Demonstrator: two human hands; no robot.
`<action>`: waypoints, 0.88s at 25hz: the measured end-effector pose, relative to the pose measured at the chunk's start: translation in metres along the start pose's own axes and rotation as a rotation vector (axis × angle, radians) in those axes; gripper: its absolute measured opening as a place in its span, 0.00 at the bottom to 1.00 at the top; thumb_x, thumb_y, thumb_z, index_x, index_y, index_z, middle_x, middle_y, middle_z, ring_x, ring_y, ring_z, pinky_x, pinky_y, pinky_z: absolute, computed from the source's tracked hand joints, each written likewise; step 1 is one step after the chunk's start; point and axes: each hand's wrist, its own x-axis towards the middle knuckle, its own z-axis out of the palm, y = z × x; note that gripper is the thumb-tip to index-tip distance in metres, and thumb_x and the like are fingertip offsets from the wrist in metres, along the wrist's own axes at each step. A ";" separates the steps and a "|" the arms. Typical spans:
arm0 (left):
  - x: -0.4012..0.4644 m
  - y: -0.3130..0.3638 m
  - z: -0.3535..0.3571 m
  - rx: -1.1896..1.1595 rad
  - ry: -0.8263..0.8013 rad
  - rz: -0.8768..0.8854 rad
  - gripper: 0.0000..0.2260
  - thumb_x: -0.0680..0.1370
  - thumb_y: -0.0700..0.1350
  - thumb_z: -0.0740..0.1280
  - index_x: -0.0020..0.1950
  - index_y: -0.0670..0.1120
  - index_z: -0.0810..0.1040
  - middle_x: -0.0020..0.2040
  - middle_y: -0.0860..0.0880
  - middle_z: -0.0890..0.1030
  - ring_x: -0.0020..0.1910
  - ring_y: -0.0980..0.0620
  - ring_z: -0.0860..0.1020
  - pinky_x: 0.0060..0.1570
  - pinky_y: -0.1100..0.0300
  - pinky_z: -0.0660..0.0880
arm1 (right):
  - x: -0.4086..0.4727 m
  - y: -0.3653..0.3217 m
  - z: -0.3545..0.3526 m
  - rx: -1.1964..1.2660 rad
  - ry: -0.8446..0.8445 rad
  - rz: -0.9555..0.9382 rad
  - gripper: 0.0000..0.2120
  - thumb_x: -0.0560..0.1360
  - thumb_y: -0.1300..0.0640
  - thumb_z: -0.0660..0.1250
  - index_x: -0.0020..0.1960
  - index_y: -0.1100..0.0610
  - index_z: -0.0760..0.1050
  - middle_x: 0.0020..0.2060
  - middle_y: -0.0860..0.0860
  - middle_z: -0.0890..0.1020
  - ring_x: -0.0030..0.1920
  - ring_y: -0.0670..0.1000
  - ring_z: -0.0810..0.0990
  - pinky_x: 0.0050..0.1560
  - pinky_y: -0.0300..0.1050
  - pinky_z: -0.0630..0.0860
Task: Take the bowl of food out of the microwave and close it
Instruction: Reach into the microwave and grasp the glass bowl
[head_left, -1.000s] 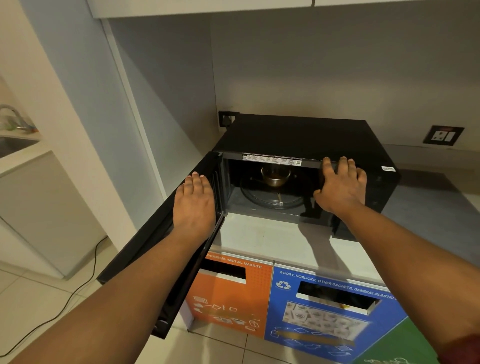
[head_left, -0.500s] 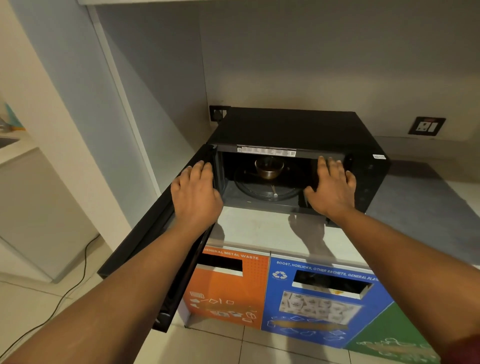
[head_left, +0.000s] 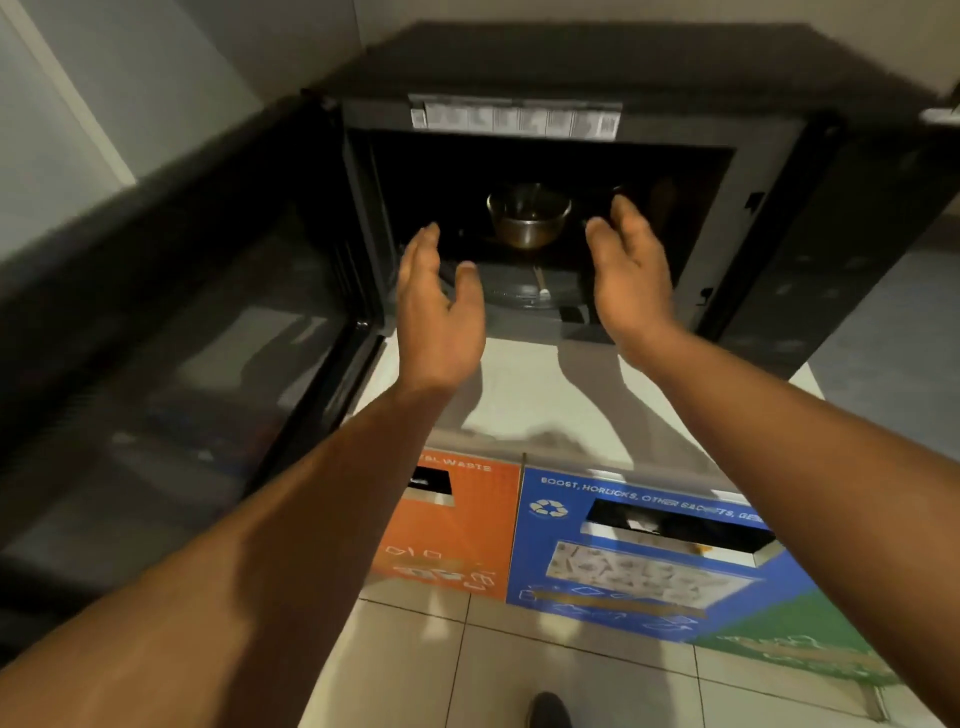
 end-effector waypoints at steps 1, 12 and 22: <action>0.010 -0.011 0.013 -0.057 0.006 -0.015 0.24 0.84 0.45 0.62 0.80 0.46 0.64 0.81 0.48 0.64 0.78 0.53 0.63 0.66 0.78 0.59 | 0.012 0.010 0.007 0.065 0.014 0.002 0.28 0.82 0.48 0.59 0.79 0.55 0.61 0.78 0.52 0.66 0.76 0.49 0.65 0.74 0.43 0.61; 0.116 -0.050 0.089 -0.528 -0.127 -0.210 0.14 0.85 0.46 0.57 0.65 0.43 0.77 0.63 0.42 0.82 0.65 0.43 0.78 0.71 0.49 0.72 | 0.111 0.069 0.039 0.386 -0.024 0.090 0.20 0.82 0.51 0.58 0.62 0.66 0.72 0.51 0.67 0.81 0.44 0.52 0.77 0.47 0.50 0.75; 0.142 -0.042 0.122 -0.519 -0.170 -0.240 0.15 0.85 0.47 0.56 0.59 0.44 0.81 0.58 0.41 0.85 0.56 0.43 0.84 0.58 0.51 0.81 | 0.145 0.082 0.052 0.374 -0.124 0.203 0.16 0.82 0.46 0.58 0.64 0.53 0.75 0.52 0.47 0.82 0.53 0.45 0.78 0.51 0.41 0.71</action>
